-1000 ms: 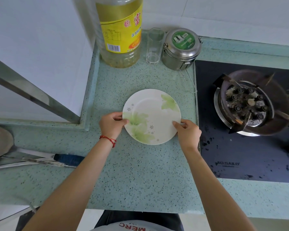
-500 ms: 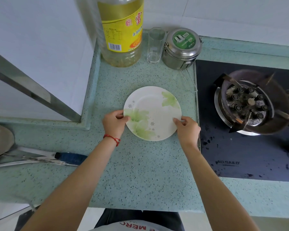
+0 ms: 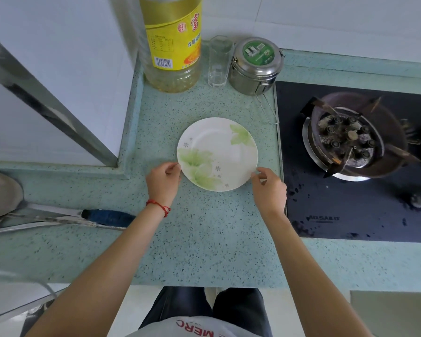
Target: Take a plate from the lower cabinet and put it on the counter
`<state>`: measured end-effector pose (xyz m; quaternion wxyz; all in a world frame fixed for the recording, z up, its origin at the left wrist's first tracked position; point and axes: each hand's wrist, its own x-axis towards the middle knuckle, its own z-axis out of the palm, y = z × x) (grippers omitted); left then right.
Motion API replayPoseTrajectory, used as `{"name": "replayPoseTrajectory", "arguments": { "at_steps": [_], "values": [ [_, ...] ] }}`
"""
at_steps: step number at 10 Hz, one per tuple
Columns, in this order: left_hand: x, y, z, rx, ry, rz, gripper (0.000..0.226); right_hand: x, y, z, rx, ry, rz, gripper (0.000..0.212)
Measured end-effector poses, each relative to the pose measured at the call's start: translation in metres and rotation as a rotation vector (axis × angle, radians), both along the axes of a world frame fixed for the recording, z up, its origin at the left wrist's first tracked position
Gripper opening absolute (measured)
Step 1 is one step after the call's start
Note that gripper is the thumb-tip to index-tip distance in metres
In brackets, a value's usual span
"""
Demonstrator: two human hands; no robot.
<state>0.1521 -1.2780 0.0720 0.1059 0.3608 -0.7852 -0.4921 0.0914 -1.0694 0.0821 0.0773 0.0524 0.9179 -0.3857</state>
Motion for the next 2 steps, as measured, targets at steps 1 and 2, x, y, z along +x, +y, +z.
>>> {"name": "replayPoseTrajectory", "arguments": {
  "at_steps": [1, 2],
  "values": [
    [0.012, 0.01, 0.007, -0.057, 0.004, -0.033, 0.022, 0.013, 0.008, 0.005, 0.002, 0.022, 0.063, 0.03],
    [0.023, 0.022, 0.013, -0.079, -0.003, -0.03, 0.023, 0.022, 0.019, 0.008, -0.002, 0.028, 0.092, 0.033]
  ]
}}
